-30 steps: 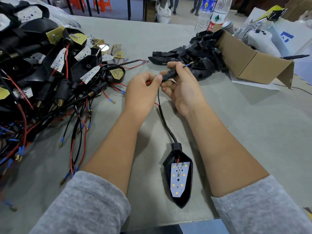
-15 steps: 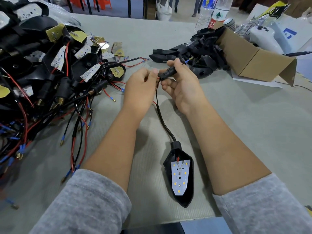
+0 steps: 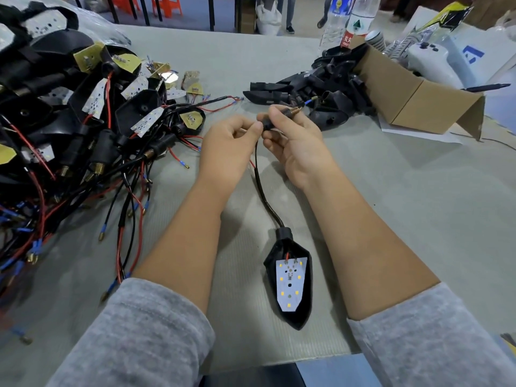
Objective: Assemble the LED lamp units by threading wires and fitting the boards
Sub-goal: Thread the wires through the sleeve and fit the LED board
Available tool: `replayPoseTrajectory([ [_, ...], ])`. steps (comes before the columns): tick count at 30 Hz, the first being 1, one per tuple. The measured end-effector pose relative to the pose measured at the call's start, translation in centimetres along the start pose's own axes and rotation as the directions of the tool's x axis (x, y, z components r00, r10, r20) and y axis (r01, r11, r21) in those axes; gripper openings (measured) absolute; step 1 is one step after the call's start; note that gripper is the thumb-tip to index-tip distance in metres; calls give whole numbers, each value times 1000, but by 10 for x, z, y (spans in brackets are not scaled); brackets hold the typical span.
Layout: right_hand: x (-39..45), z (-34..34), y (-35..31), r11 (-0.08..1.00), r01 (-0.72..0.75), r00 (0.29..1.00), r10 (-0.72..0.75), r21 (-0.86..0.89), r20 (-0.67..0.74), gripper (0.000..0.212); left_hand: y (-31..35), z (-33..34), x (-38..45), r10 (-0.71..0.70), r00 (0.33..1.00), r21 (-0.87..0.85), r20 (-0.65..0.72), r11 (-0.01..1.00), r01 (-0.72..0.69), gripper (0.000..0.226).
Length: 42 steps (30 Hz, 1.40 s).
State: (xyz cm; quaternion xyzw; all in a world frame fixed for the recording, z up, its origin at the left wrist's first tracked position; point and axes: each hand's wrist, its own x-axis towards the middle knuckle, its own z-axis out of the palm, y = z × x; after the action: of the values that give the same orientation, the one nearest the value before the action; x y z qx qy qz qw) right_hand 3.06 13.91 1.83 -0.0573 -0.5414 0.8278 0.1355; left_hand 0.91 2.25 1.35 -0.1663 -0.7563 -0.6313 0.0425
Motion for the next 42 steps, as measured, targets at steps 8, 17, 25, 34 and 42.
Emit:
replayPoseTrajectory([
  [8, 3, -1, -1, 996, 3, 994, 7, 94, -107, 7, 0, -1, 5, -106, 992, -51, -72, 993, 102, 14],
  [17, 4, -1, -1, 998, -10, 996, 16, 66, -93, 6, 2, 1, 3, -70, 997, -53, -21, 996, 69, 11],
  [25, 5, 0, 2, 1000, 15, 991, -13, 13, -131, 8, 6, 3, 0, -117, 991, -86, 68, 989, 122, 11],
  [34, 5, 2, 2, 999, 14, 994, -19, -52, -107, 8, 1, 7, 2, -96, 995, 12, 26, 995, 96, 15],
  [42, 6, -3, -2, 993, 57, 974, -32, 108, -224, 10, 1, 5, 3, -170, 982, -62, 80, 983, 175, 15],
])
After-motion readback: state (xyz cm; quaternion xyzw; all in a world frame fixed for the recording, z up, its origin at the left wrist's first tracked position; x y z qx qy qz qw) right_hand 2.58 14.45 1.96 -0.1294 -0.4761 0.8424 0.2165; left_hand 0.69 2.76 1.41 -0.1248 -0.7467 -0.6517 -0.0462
